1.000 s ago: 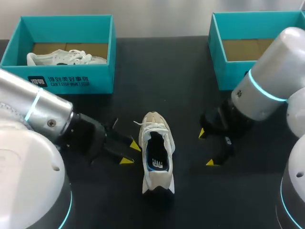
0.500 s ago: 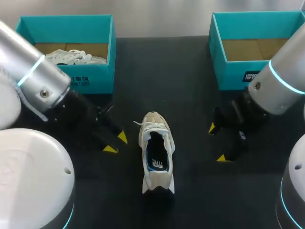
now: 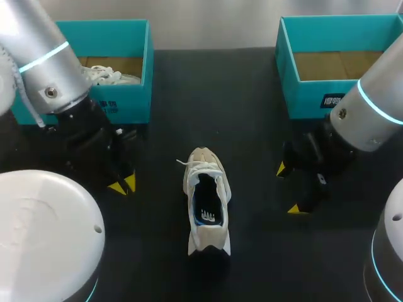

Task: Take the shoe out of the shoebox, open the shoe tongue, remove and reinsert the insole, then place the shoe into the shoebox

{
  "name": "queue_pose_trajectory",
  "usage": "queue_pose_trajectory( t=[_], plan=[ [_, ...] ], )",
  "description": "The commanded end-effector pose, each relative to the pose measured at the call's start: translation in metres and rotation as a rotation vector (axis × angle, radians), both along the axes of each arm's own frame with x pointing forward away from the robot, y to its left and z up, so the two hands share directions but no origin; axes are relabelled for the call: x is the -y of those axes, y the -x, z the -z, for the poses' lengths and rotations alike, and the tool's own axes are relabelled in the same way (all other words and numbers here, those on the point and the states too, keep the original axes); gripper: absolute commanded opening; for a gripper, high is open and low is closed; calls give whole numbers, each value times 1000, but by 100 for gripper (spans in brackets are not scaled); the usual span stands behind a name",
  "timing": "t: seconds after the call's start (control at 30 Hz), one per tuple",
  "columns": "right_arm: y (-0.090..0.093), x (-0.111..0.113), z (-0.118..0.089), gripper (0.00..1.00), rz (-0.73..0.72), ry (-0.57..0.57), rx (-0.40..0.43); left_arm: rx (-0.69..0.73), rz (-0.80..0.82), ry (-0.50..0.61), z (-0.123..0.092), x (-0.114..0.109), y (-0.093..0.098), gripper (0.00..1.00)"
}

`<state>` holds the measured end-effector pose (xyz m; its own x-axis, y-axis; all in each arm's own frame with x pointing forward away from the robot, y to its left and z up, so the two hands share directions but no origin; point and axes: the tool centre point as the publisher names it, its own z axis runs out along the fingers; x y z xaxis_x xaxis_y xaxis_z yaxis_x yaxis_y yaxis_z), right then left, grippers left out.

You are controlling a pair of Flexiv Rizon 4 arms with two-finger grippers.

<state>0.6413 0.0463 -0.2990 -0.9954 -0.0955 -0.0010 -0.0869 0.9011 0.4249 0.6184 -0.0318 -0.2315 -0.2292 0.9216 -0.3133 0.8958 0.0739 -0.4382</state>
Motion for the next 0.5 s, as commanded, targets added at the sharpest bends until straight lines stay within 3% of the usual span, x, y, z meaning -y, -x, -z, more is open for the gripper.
queue_pose_trajectory(
  t=[0.03, 0.5],
  plan=[
    [4, 16, -1, 100, -8, -24, 10, -17, 86, -101, -6, 1, -3, 0],
    [3, 29, 3, 100, 4, -55, 28, -36, 101, -109, -8, 1, -4, 0]
  ],
)
